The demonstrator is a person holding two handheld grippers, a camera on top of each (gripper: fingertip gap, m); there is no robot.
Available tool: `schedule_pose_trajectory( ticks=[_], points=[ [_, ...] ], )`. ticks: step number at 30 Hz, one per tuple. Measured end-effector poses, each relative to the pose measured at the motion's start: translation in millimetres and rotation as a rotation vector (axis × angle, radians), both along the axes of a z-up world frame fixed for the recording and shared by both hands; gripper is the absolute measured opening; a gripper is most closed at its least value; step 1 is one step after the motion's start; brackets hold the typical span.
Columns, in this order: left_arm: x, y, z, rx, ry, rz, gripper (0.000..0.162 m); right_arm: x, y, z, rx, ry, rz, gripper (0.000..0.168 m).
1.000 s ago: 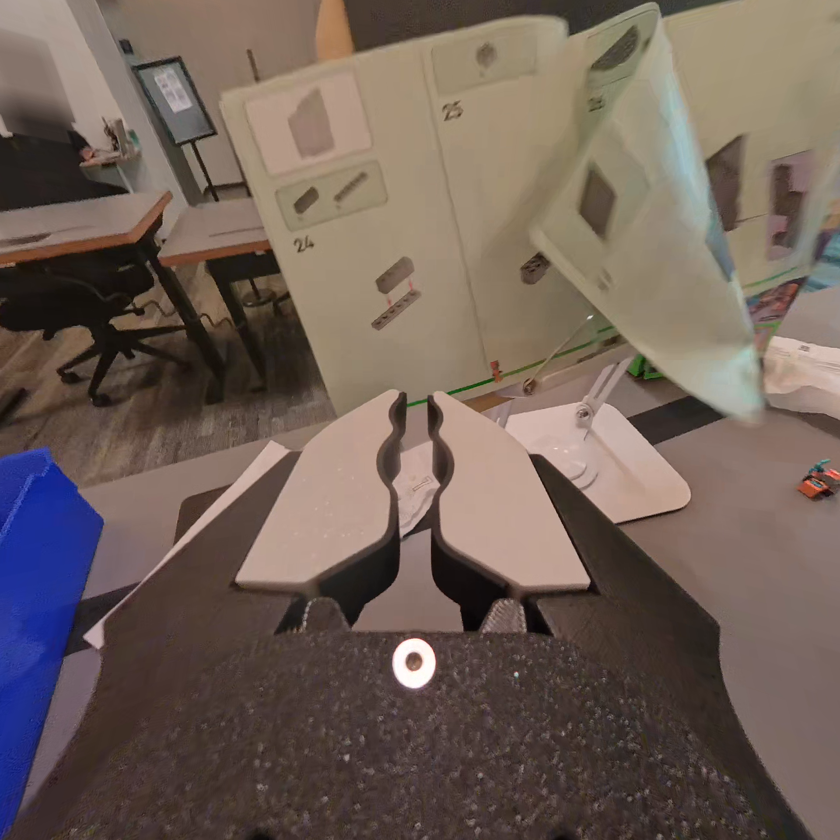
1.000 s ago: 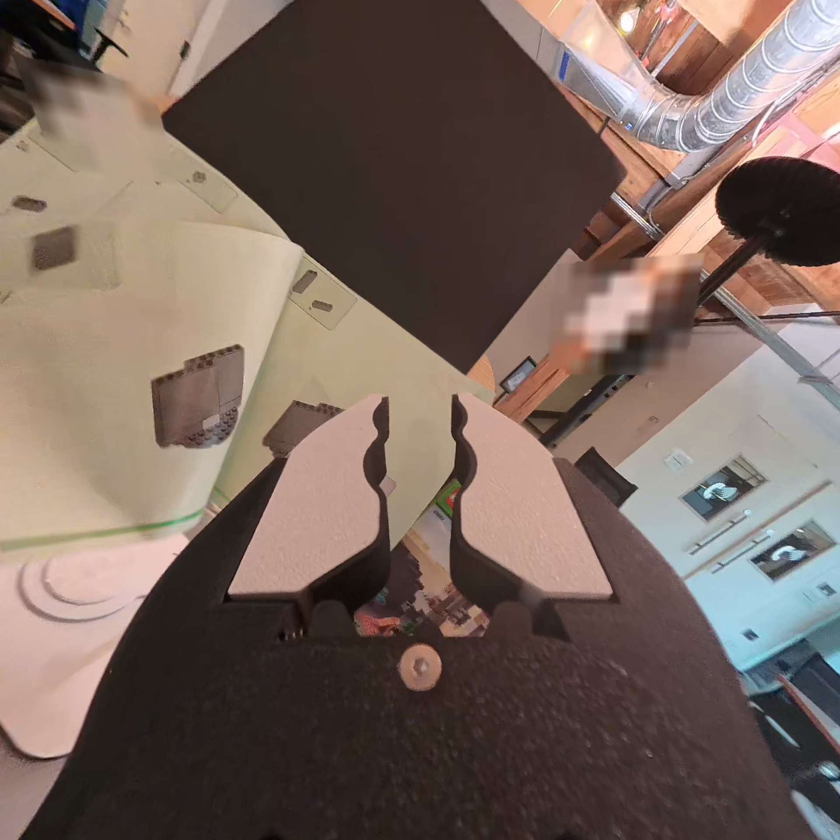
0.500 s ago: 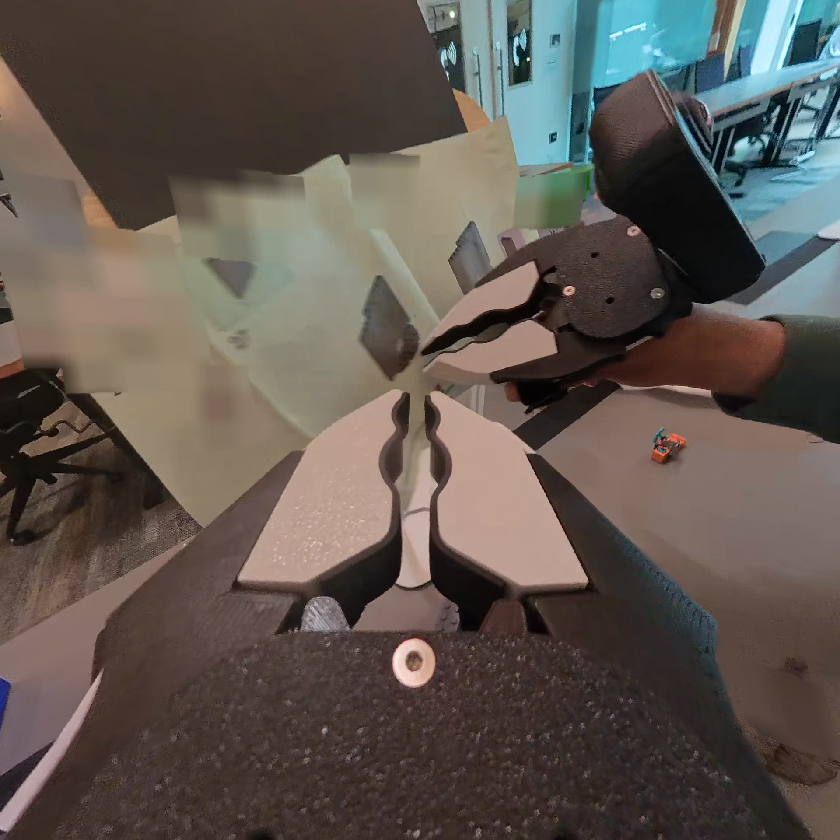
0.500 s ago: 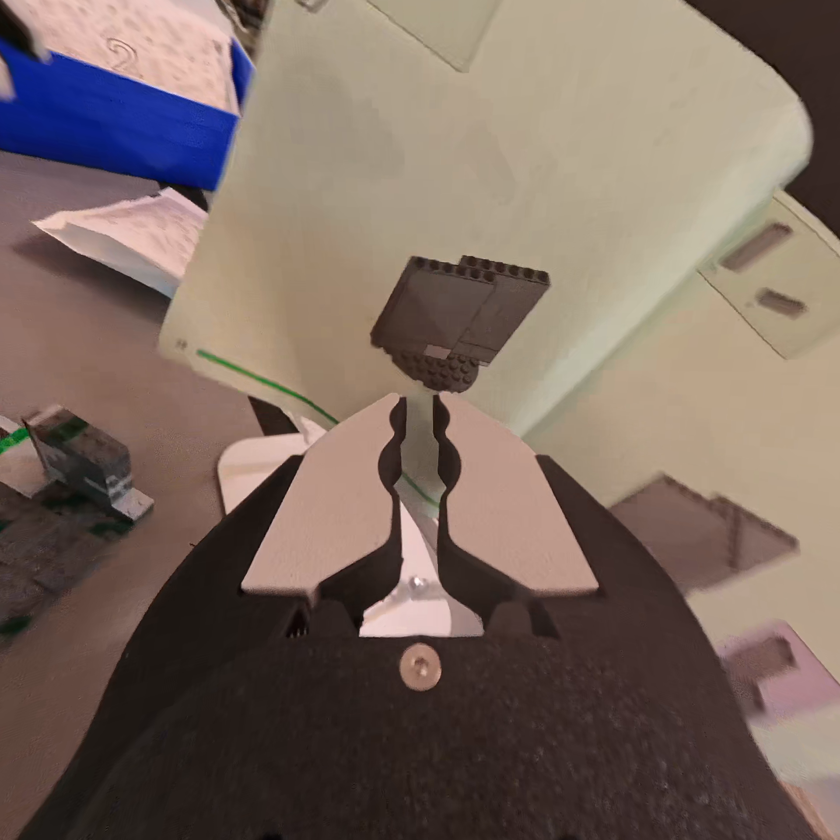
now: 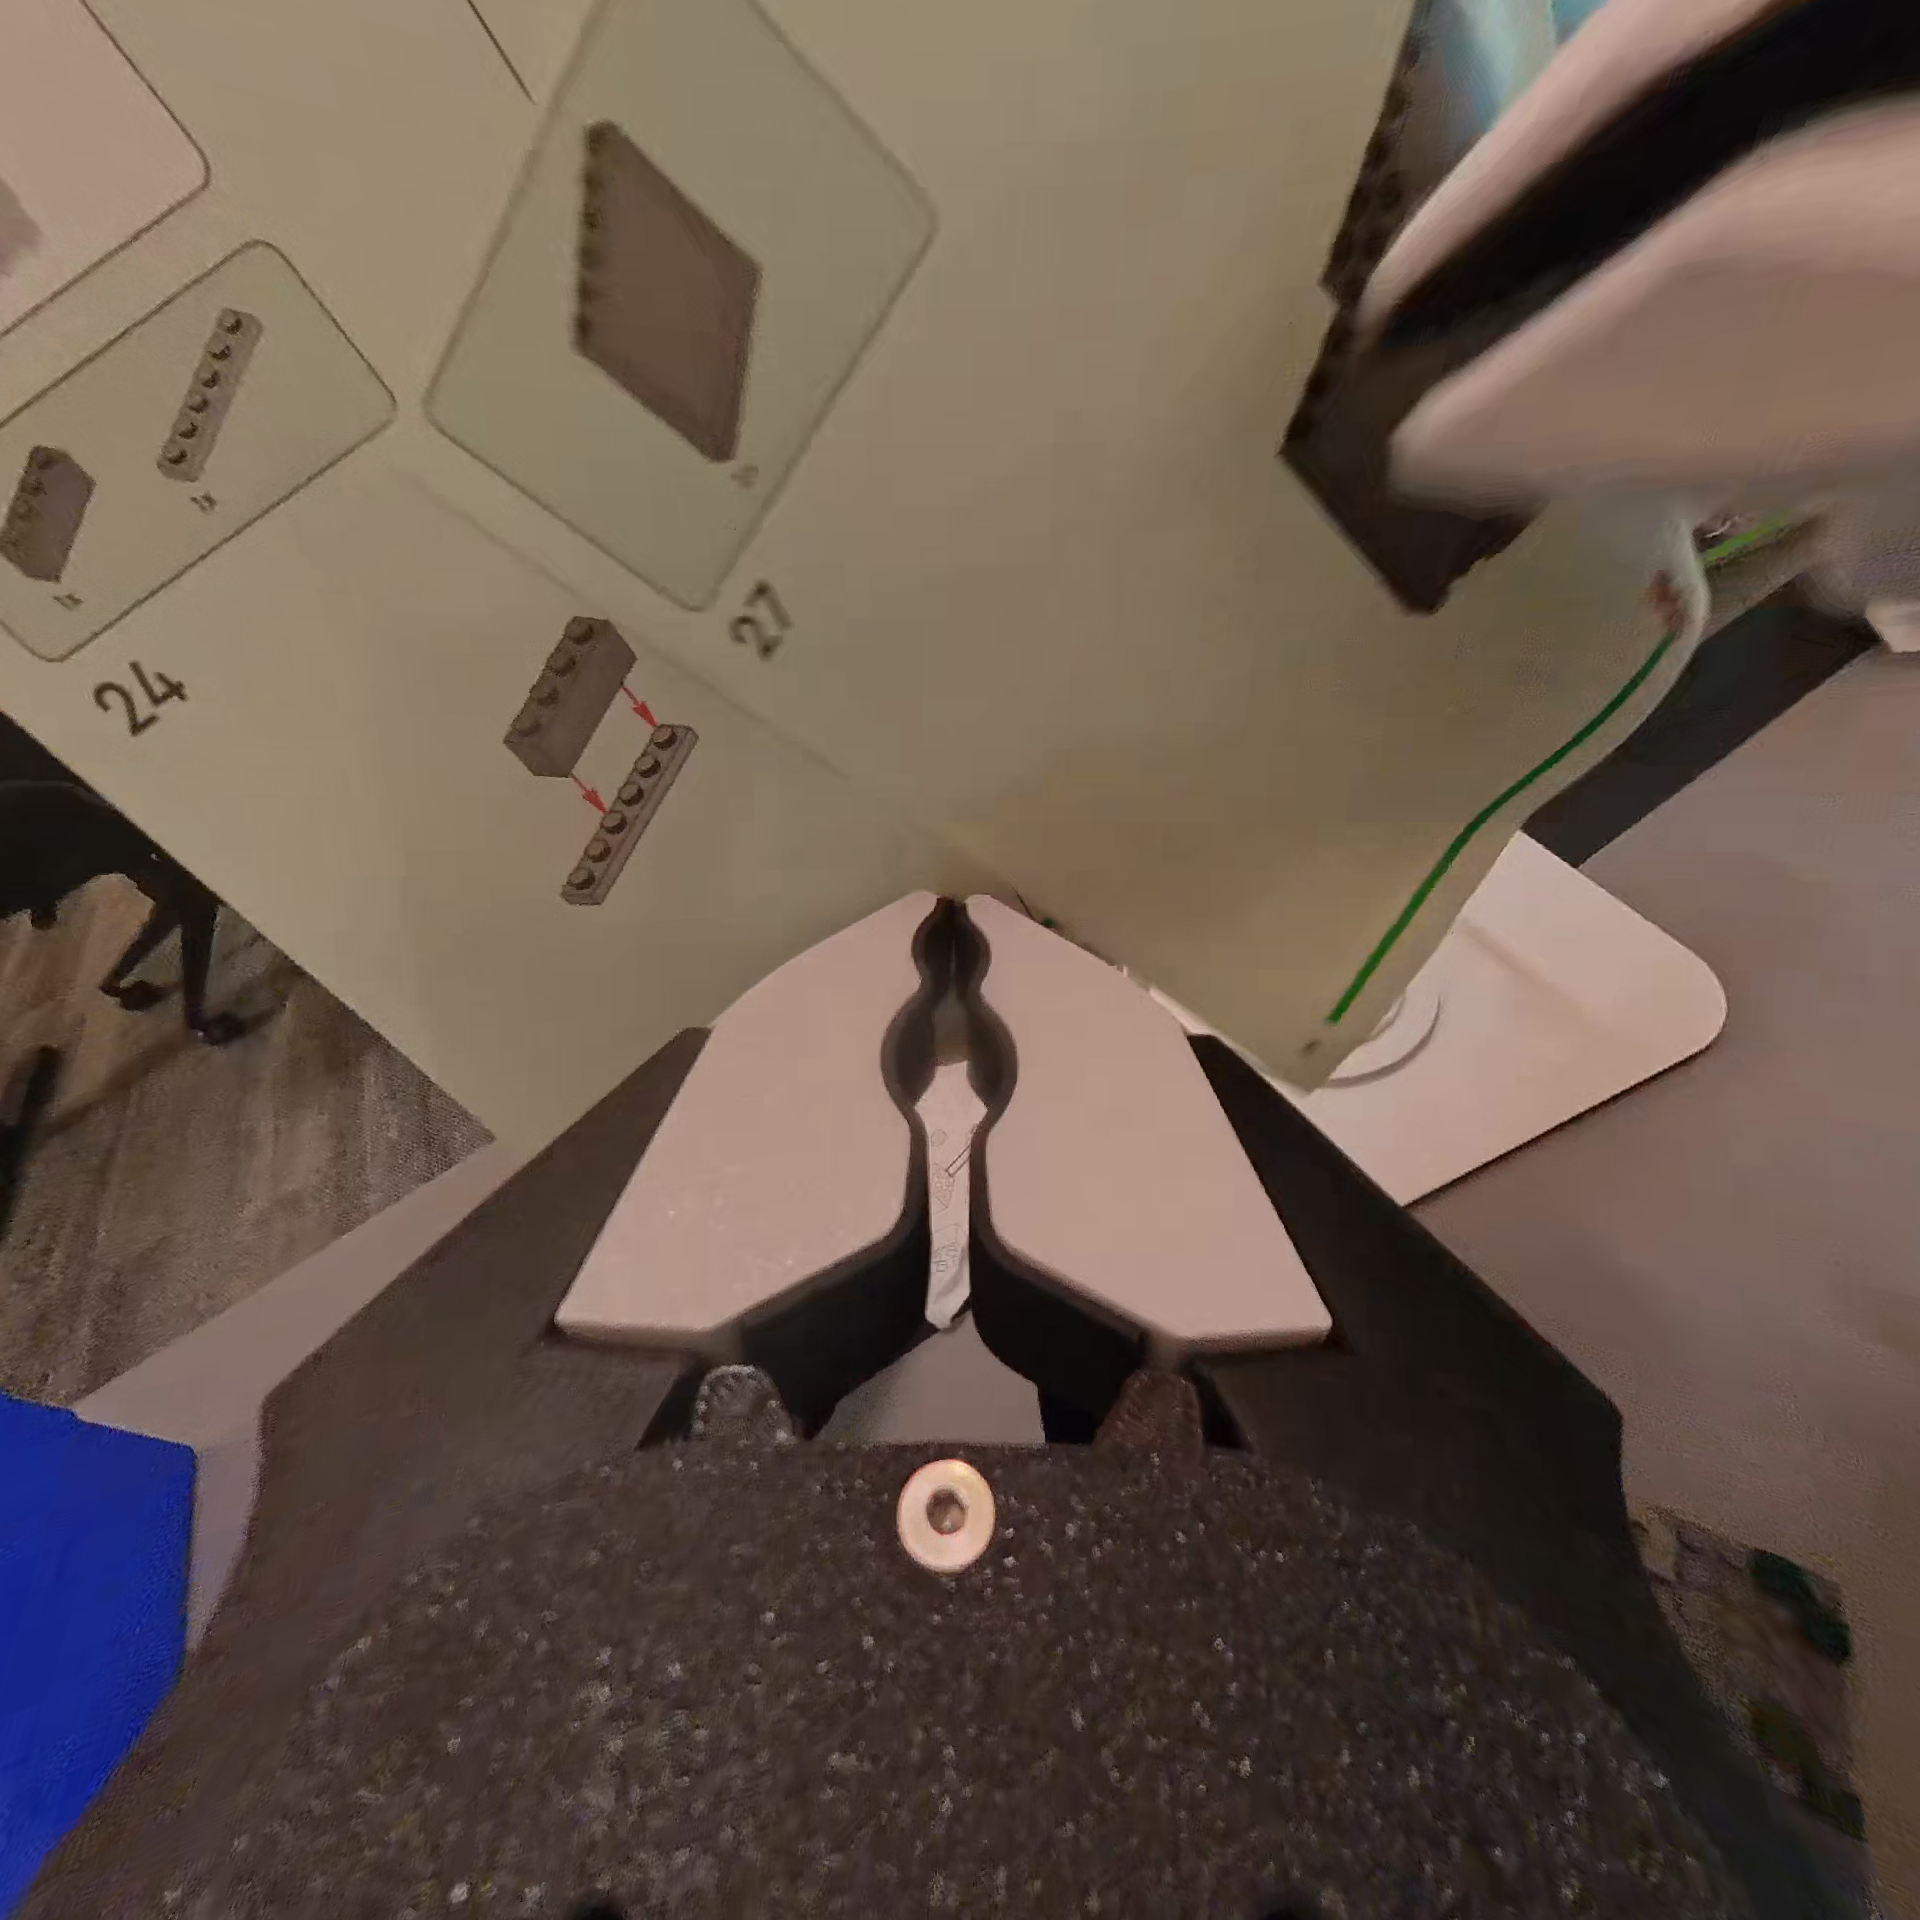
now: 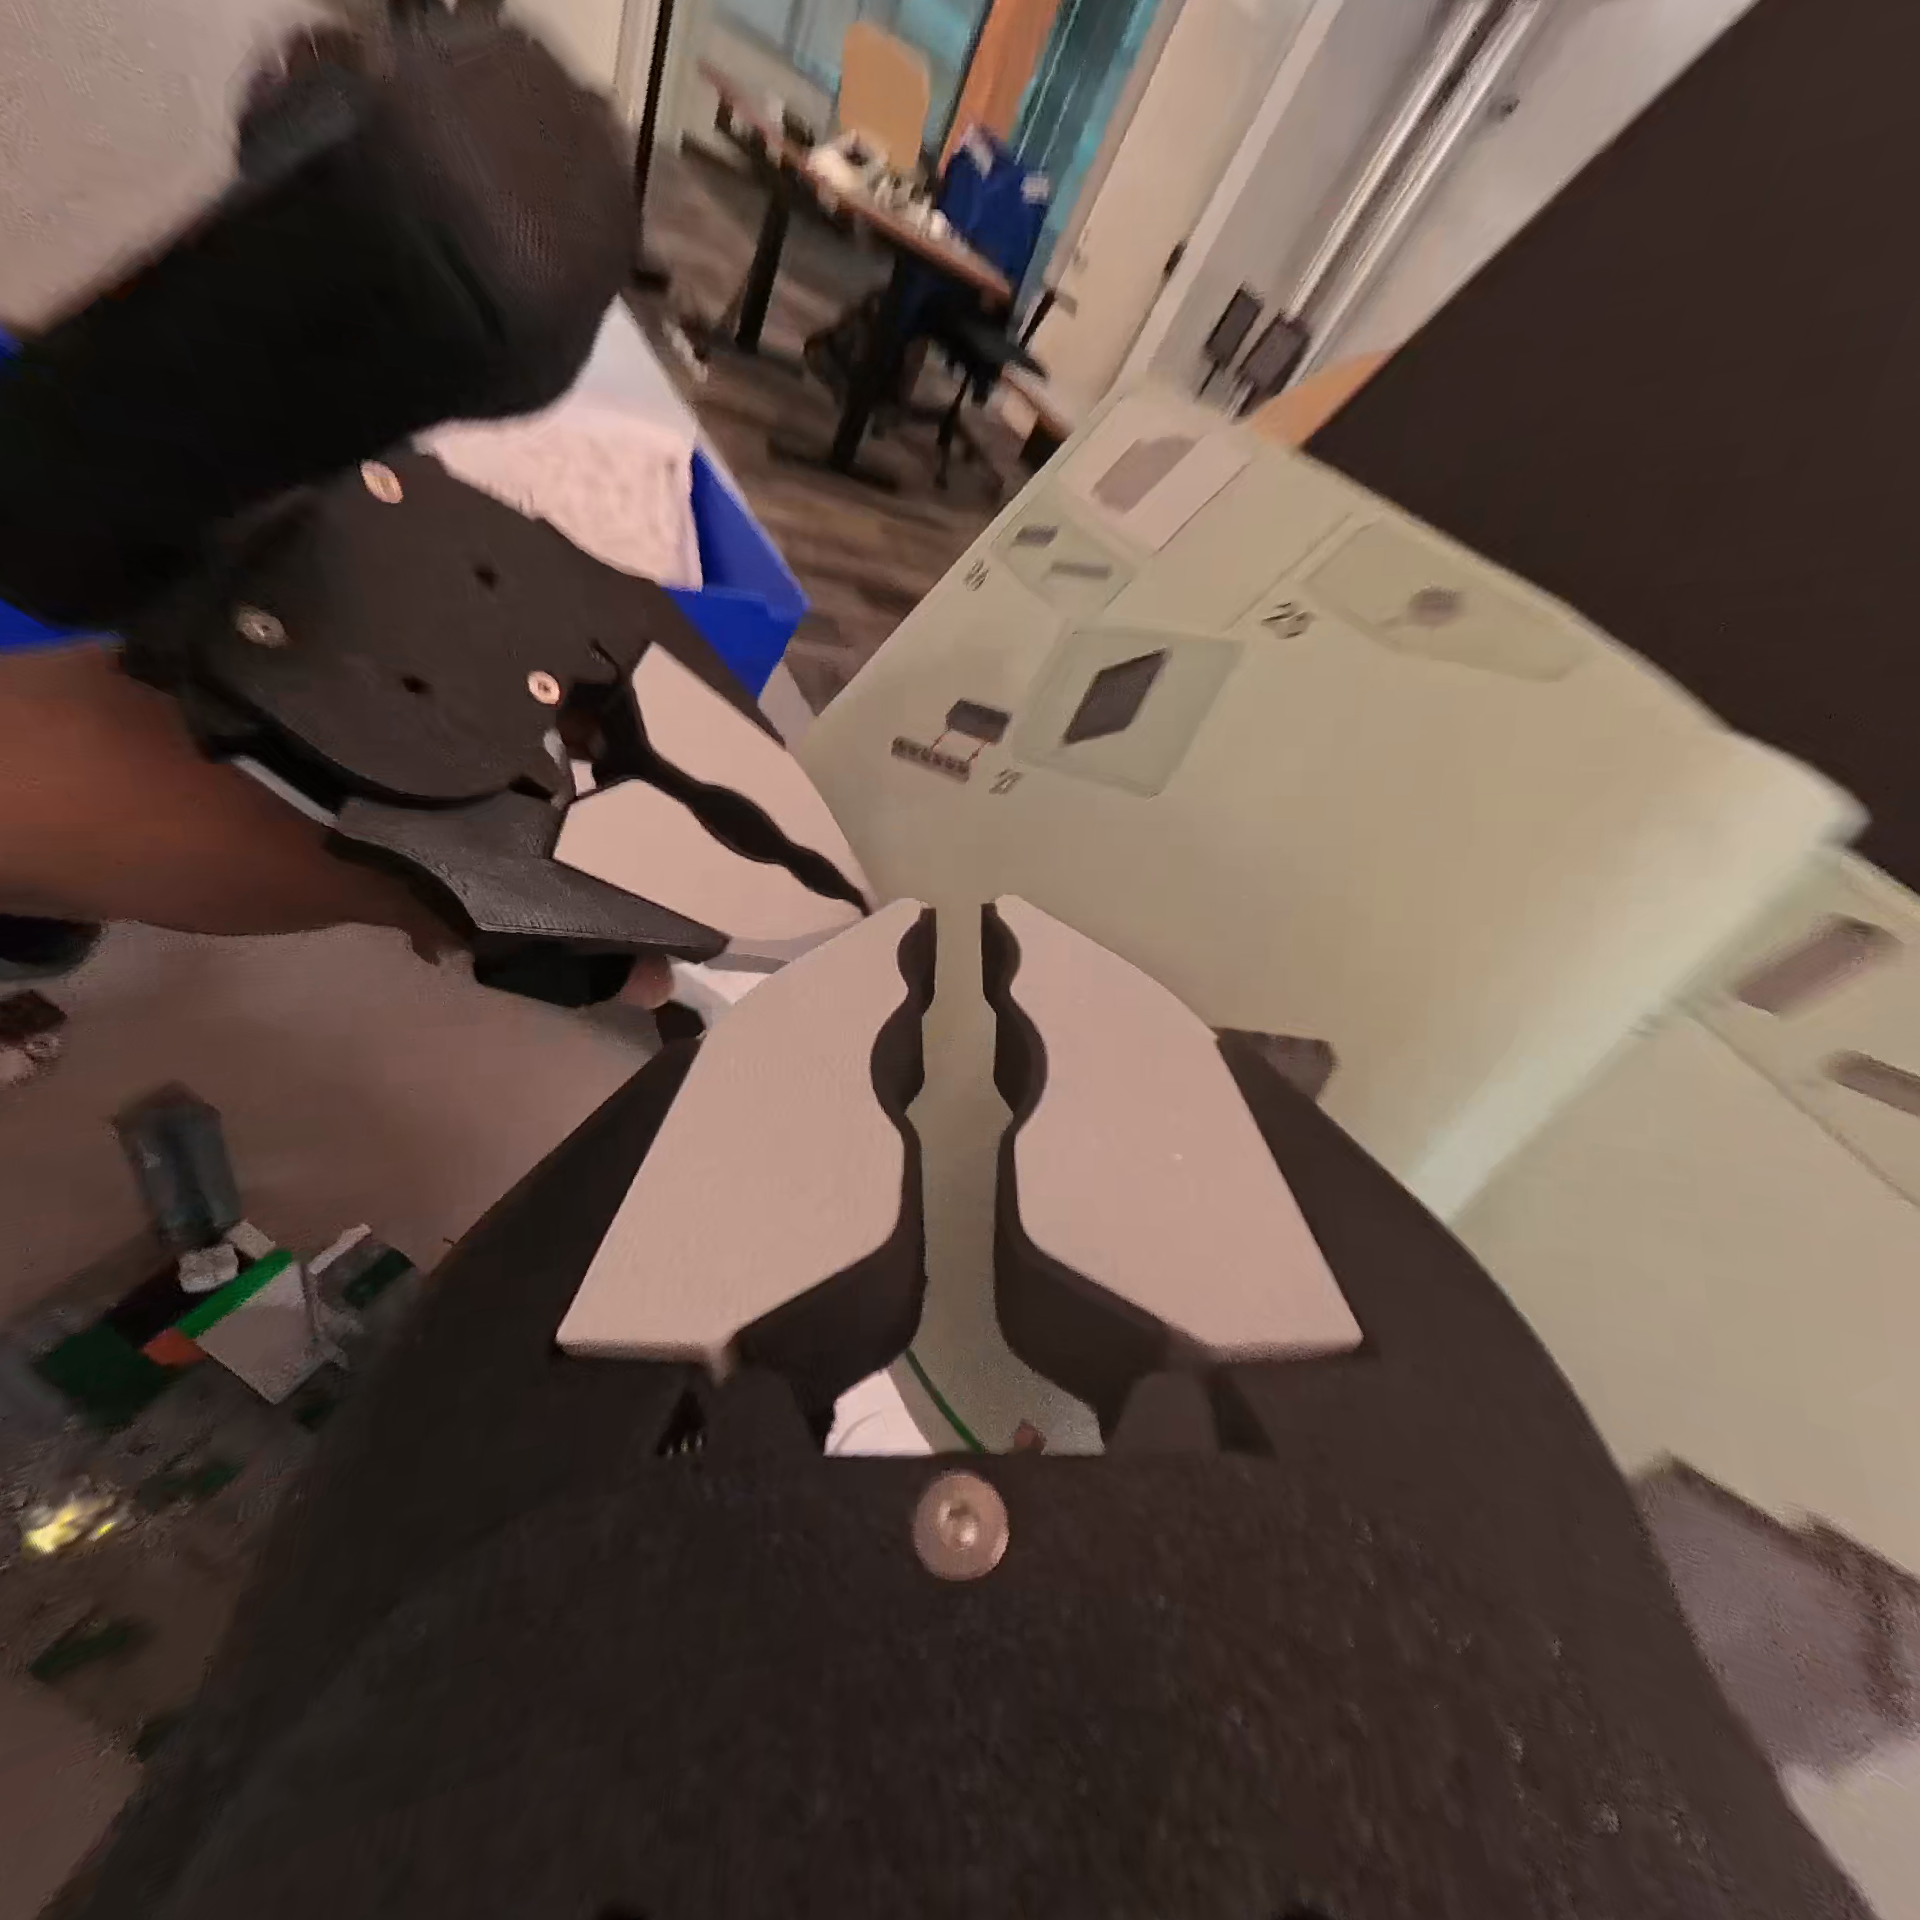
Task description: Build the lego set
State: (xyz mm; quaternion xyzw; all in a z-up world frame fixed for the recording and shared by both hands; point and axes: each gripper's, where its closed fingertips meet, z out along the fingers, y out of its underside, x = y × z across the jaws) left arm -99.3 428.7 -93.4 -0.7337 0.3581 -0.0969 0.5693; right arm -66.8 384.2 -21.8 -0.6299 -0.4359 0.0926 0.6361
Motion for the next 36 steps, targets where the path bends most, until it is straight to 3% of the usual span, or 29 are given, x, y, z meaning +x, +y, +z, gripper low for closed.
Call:
schedule_pose_trajectory(
  ticks=[3,6,9,16,20,25,29,32,36],
  points=[
    [-1,0,0,0.013,0.023,0.006,0.0,44,-10,29,0.065,0.159,-0.057,0.008],
    [-1,-1,0,0.024,0.031,0.017,0.0,99,6,28,0.053,0.183,-0.186,0.014],
    [-1,-3,1,0.023,0.027,0.014,0.0,133,26,3,0.03,0.017,-0.245,0.023],
    [-6,-28,19,0.01,-0.034,-0.047,0.009,98,23,-49,0.01,-0.401,0.007,0.047],
    [-15,-43,35,-0.014,-0.151,-0.078,0.015,74,25,-57,-0.002,-0.446,0.05,0.038],
    [-28,-54,60,-0.009,-0.307,-0.106,0.021,53,34,-42,0.086,-0.409,-0.008,0.0],
    [-26,-64,79,0.11,-0.297,-0.107,0.019,46,43,-42,0.106,-0.418,-0.083,0.0],
    [-11,-74,88,0.202,-0.255,-0.13,0.009,44,47,-42,0.107,-0.399,-0.118,0.0],
    [17,-65,68,0.193,-0.095,-0.141,0.003,40,46,-41,0.106,-0.348,-0.124,0.0]
  ],
)
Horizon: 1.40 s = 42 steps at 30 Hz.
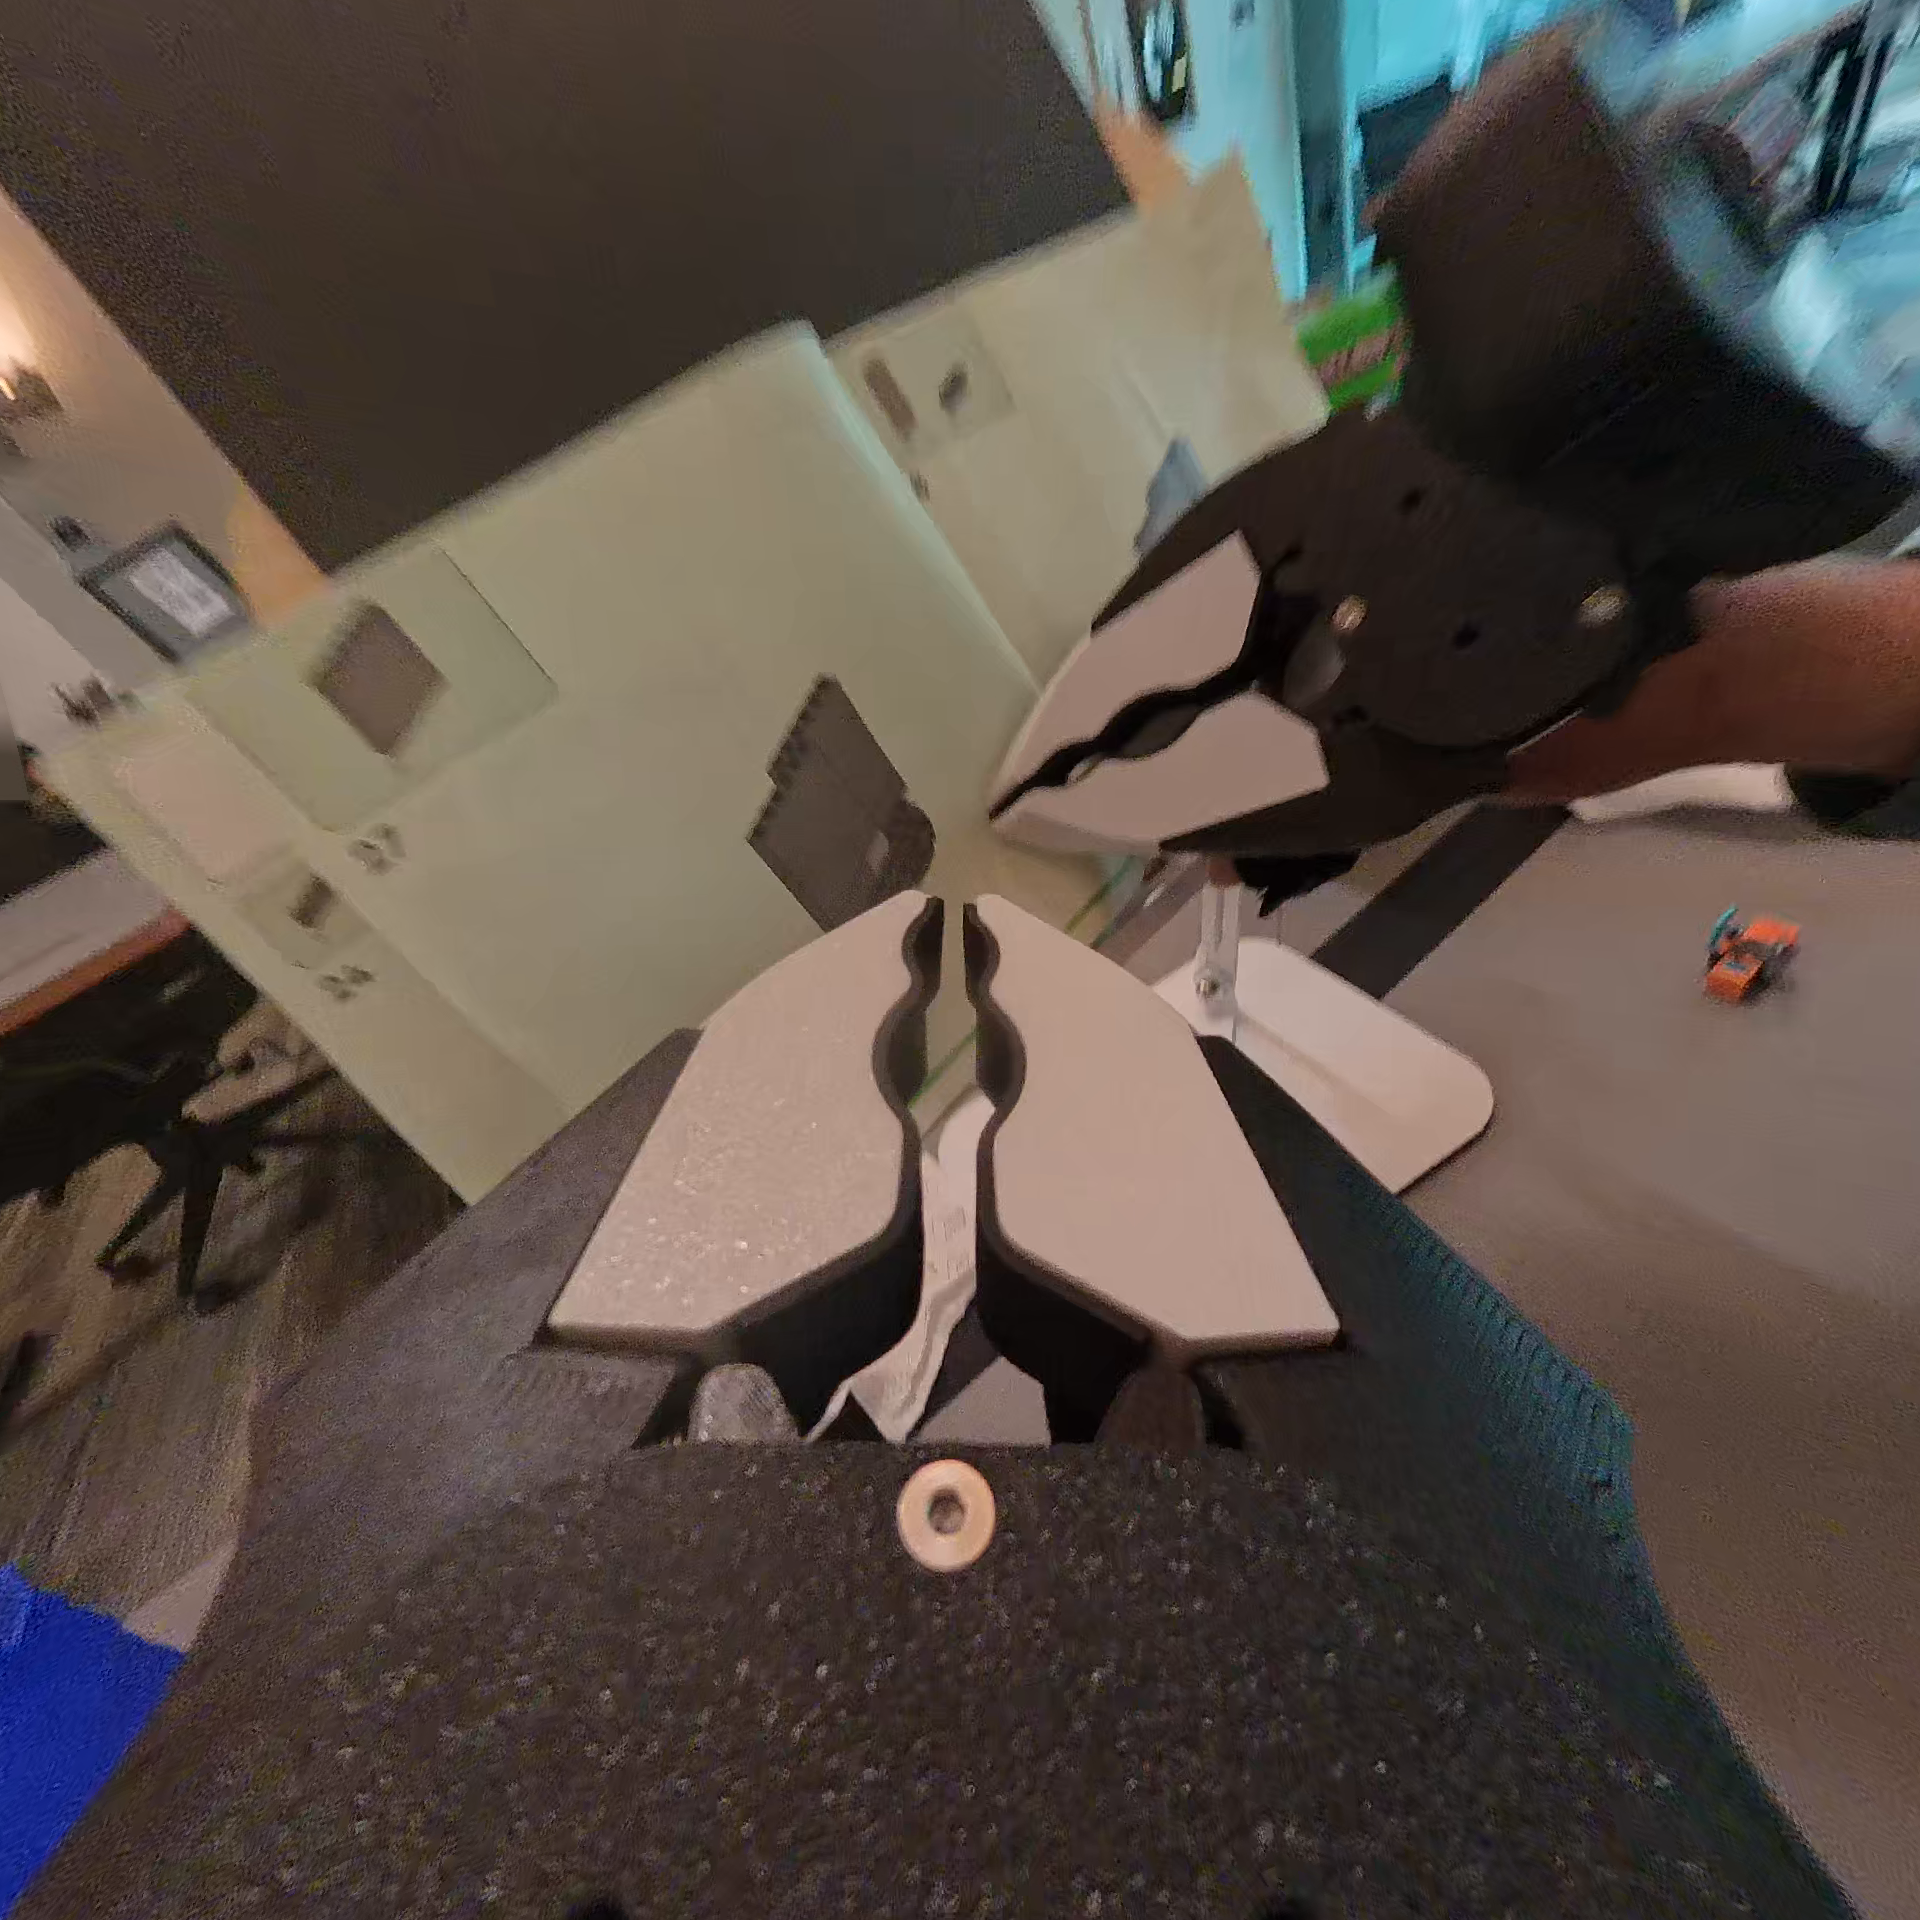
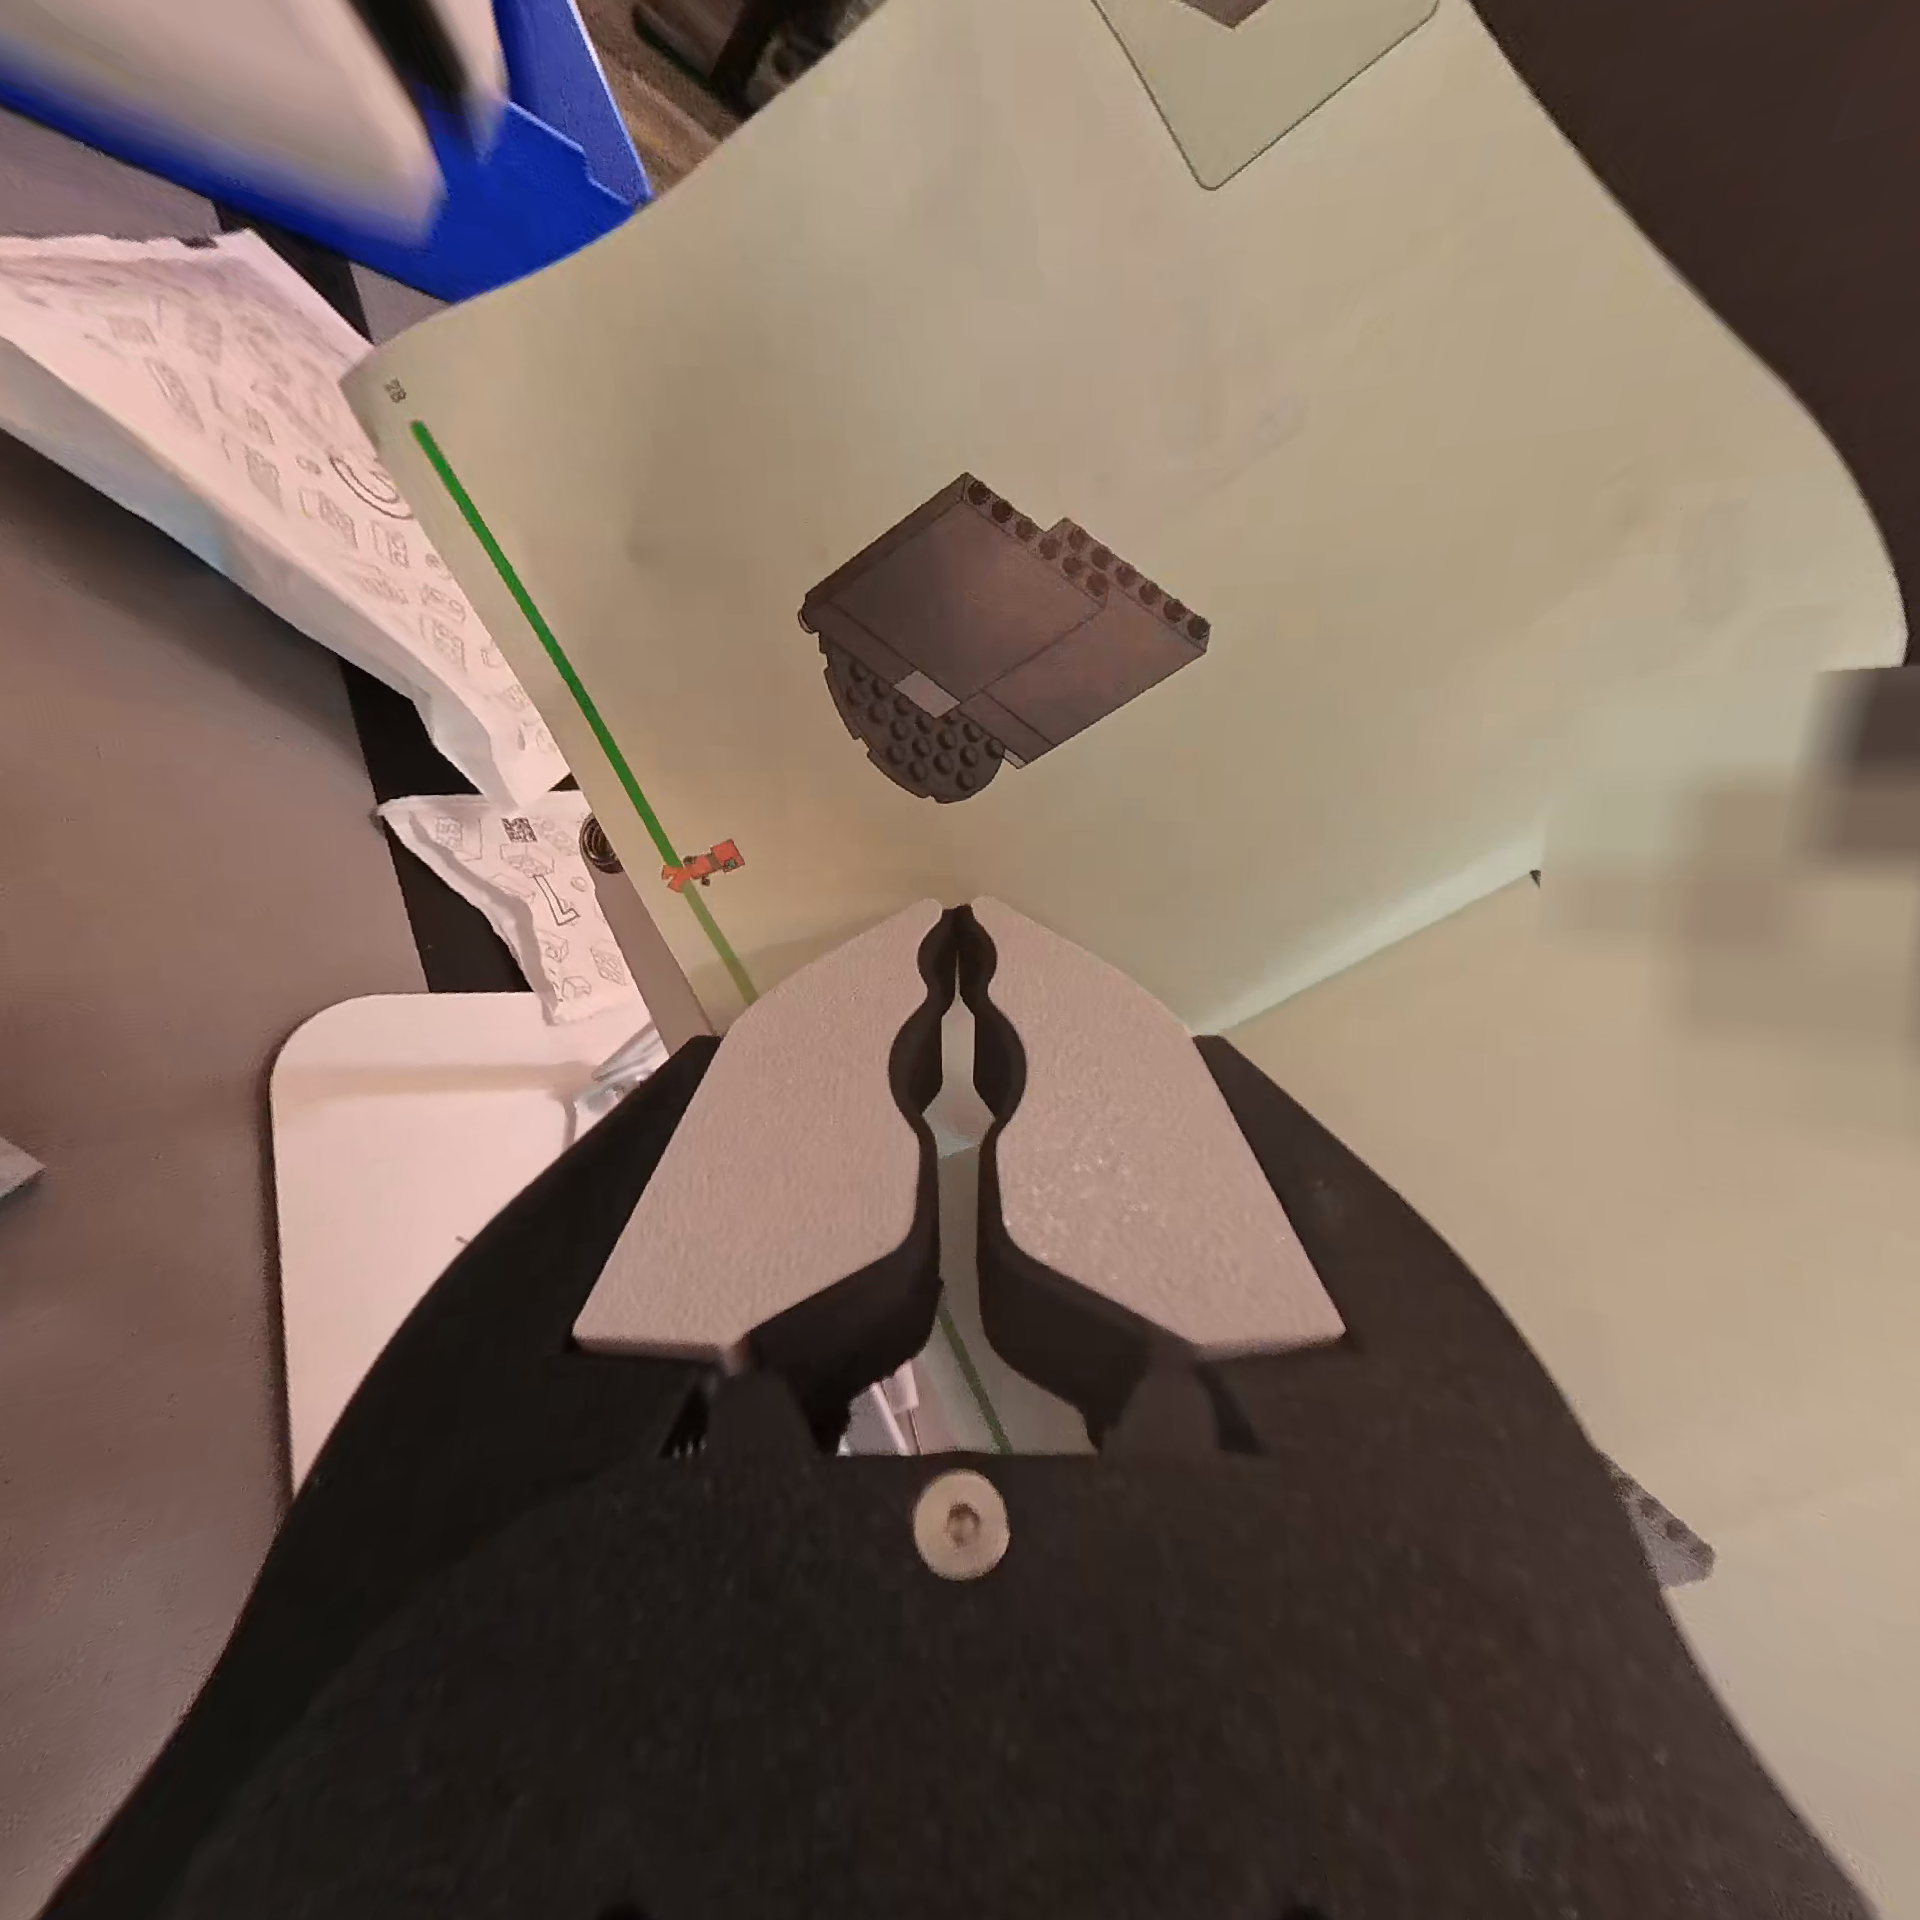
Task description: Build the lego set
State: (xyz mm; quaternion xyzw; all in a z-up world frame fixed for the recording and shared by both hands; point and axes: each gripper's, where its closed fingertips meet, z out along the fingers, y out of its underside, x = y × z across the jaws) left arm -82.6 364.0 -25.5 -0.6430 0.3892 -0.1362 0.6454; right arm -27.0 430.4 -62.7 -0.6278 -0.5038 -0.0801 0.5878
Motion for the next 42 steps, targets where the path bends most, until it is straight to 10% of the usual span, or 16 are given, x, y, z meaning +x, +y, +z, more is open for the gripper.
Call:
schedule_pose_trajectory(
  ticks=[8,24,32,42],
  points=[
    [-7,66,-61,-0.087,0.229,0.17,0.0,-7,-16,4,-0.09,0.19,0.102,0.003],
    [-7,46,-39,0.016,0.257,0.161,0.0,14,-11,-26,-0.008,-0.138,-0.037,0.002],
    [10,11,-93,-0.175,0.323,0.01,0.022,12,-20,-15,-0.185,0.197,0.047,0.004],
    [29,39,-72,-0.018,0.261,-0.016,0.025,41,-29,7,-0.231,0.481,0.05,0.009]
  ],
)
